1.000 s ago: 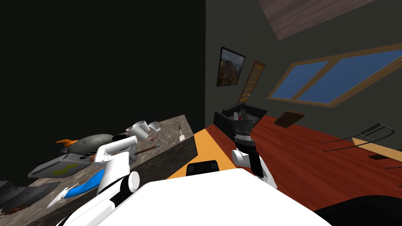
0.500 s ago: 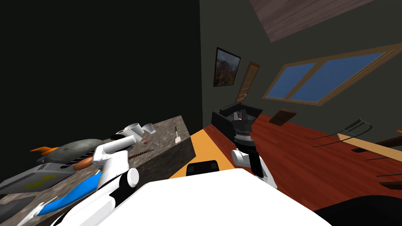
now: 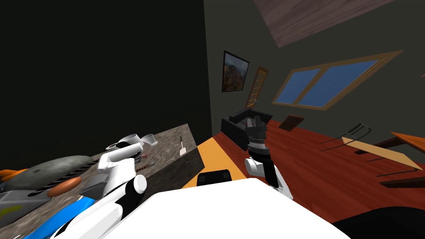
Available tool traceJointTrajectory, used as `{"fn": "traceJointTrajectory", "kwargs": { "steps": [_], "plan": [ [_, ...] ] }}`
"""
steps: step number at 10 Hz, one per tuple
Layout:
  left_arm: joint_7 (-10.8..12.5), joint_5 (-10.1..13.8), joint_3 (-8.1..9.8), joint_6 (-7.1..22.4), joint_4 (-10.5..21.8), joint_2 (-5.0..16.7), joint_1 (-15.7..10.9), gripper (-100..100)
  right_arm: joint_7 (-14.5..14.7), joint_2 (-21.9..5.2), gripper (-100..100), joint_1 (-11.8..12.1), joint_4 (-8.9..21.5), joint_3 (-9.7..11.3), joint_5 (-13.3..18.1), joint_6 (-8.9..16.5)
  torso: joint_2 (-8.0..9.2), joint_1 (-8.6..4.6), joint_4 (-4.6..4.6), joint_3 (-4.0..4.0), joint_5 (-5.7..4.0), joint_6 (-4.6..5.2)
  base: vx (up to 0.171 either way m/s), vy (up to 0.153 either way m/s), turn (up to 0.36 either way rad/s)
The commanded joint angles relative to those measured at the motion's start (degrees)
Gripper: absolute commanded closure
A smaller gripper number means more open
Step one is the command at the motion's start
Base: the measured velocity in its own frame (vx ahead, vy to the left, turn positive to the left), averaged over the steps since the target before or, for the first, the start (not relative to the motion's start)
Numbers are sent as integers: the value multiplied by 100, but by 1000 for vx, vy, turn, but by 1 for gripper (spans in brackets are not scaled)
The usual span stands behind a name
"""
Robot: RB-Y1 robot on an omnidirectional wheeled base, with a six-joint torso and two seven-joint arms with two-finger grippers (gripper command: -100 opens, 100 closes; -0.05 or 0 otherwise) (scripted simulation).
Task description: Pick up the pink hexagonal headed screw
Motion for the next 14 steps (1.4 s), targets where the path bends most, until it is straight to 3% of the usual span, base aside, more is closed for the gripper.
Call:
{"fn": "traceJointTrajectory", "kwargs": {
  "steps": [1, 3, 4, 5, 6, 8, 9, 10, 14],
  "plan": [
    [-47, 30, 61, 238, 145, 62, -60, -100, 0, 0, 0, 0, 0, 0, 0, 0, 0, 0, 0, 0, 0, 0, 57, -63, -85],
    [-65, 43, 99, 413, 303, 46, -81, -100, 0, 0, 0, 0, 0, 0, 0, 0, 7, 6, 1, 4, 1, -2, 36, -42, -53],
    [-45, 18, 72, 357, 262, 53, -103, -100, 0, 0, 0, 0, 0, 0, 0, 0, 10, 12, 2, 5, 3, -1, 16, -13, -10],
    [-42, 16, 72, 371, 284, 54, -110, 0, 0, 0, 0, 0, 0, -1, 0, 0, 17, 20, 3, 9, 4, -4, 0, 0, 0],
    [9, 32, 21, 205, 388, 13, -61, -100, 0, -1, 0, 0, 0, -1, 0, 0, 22, 24, 5, 12, 5, -4, 25, 37, 33],
    [59, 48, -30, 40, 496, -28, -13, -100, 0, -1, 0, 0, 0, -1, 0, 0, 12, 47, 3, 7, 11, -5, 46, 57, 34],
    [37, 42, -11, 126, 433, -19, -26, -100, 0, -1, 0, 0, 0, -1, 0, 0, 9, 50, 2, 5, 11, -5, 22, 25, 2],
    [42, 44, -14, 106, 440, -20, -24, 100, 0, -1, 0, 0, 0, -1, 0, 0, 15, 40, 3, 8, 9, -4, 0, 0, 0],
    [42, 44, -14, 107, 439, -19, -25, 100, 0, -1, 0, 0, 0, -1, 0, 0, 23, 30, 5, 13, 8, -3, 0, 0, 0]
  ]
}}
